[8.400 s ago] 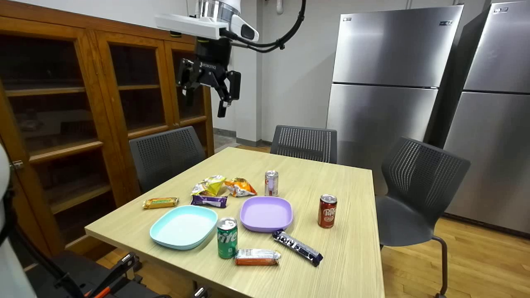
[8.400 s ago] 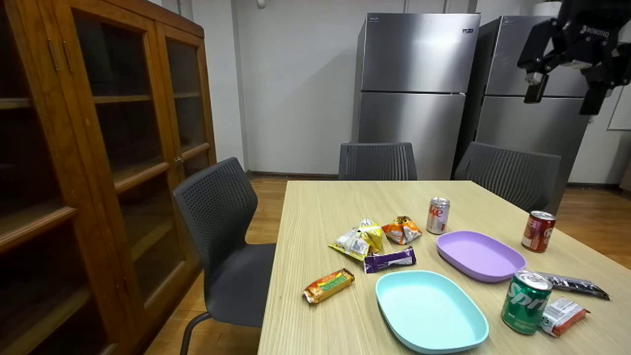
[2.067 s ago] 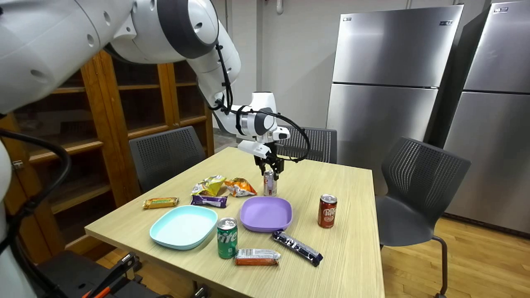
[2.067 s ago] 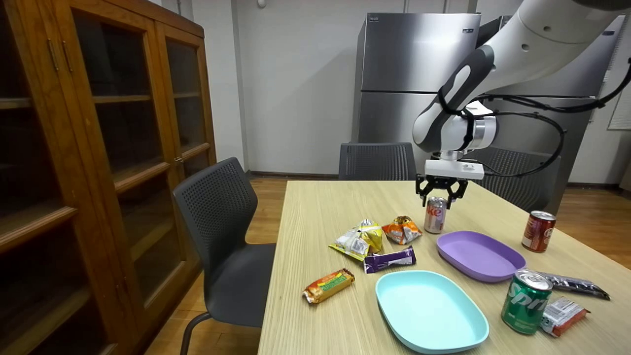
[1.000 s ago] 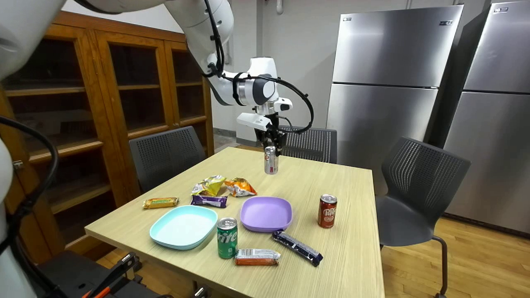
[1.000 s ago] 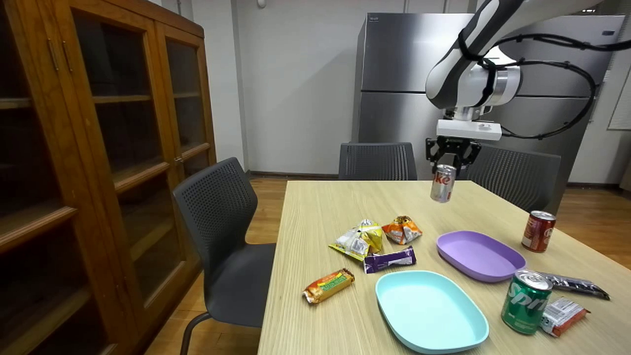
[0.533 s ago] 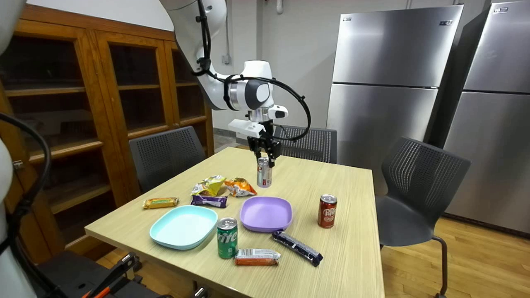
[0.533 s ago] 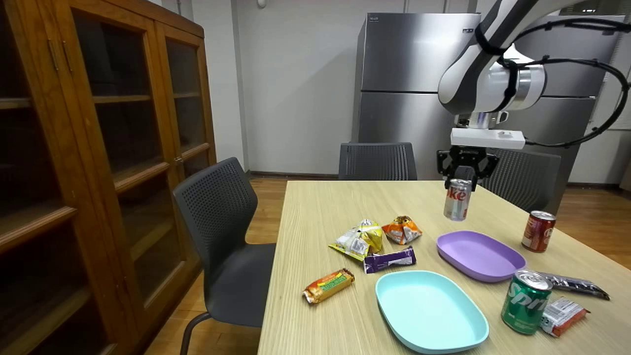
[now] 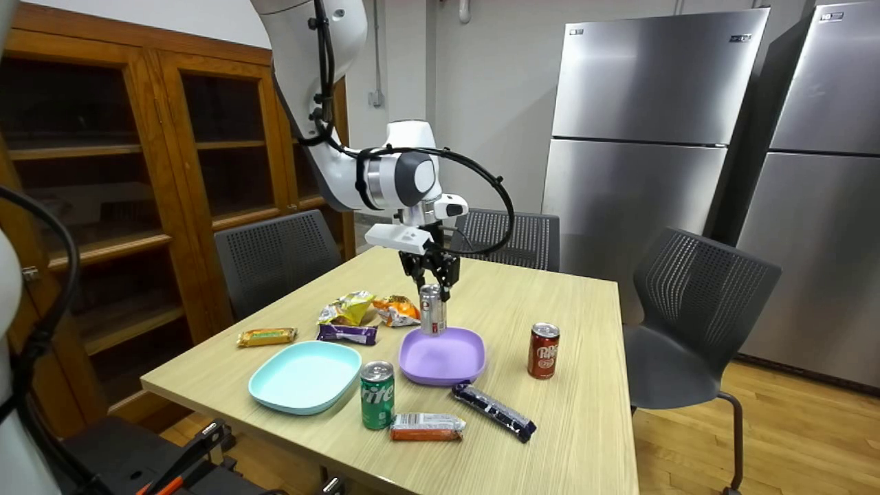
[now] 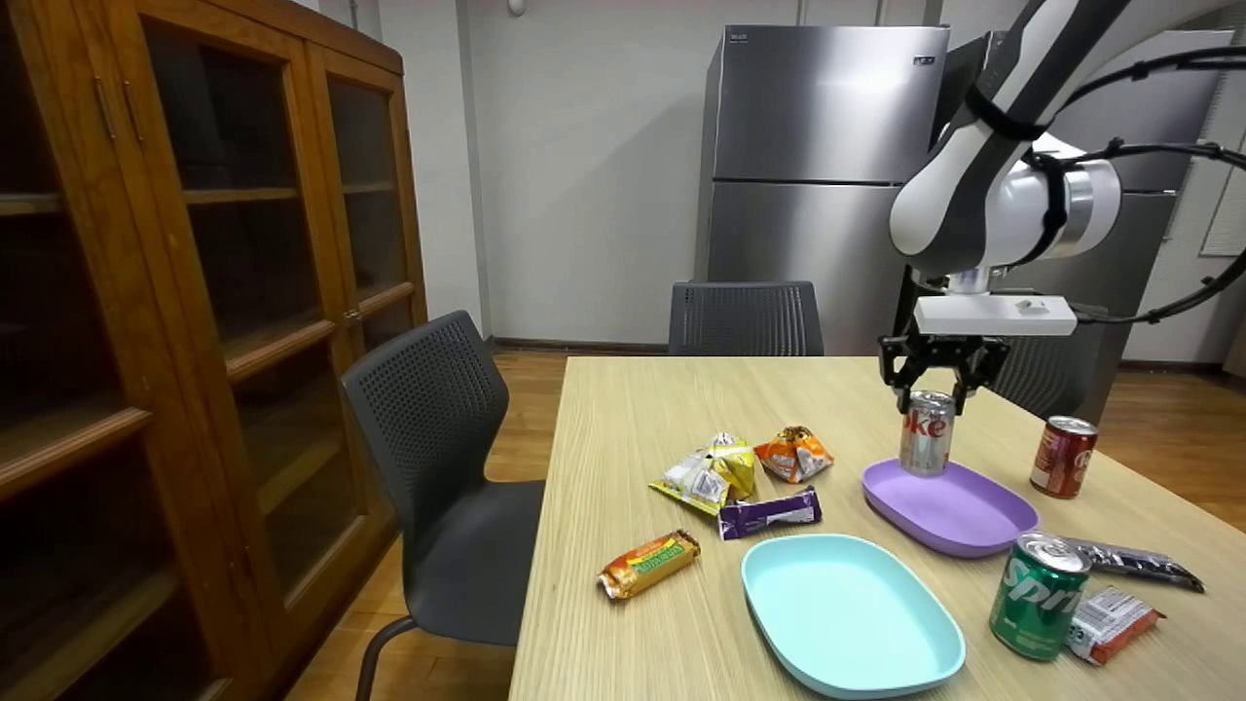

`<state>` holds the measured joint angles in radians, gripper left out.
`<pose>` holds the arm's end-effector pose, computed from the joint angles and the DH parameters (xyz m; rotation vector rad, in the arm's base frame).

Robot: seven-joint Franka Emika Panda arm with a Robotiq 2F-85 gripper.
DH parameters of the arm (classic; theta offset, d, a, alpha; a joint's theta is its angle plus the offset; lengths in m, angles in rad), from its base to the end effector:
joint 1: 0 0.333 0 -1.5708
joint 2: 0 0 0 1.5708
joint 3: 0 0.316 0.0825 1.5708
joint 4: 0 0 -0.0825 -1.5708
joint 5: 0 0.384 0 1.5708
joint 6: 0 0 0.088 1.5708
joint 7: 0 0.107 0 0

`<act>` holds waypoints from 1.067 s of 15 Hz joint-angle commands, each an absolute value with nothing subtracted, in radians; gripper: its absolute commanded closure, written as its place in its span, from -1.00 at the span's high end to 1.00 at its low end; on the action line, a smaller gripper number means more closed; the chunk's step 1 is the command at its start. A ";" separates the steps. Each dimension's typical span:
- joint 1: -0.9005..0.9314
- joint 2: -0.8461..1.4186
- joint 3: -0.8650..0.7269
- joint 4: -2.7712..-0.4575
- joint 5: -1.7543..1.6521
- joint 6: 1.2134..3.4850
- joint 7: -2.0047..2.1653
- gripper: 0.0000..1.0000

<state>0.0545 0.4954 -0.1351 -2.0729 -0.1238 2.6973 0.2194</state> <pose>0.6002 -0.0431 0.2013 3.0093 -0.2584 0.2095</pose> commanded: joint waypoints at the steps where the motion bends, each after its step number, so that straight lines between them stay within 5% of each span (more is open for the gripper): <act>1: 0.076 0.481 -0.154 -2.120 -0.157 2.766 0.222 -0.23; 16: 0.101 0.574 -0.154 -2.086 -0.121 2.870 0.218 -0.23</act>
<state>0.0868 0.5639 -0.1463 -2.1036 -0.1316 2.8525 0.2195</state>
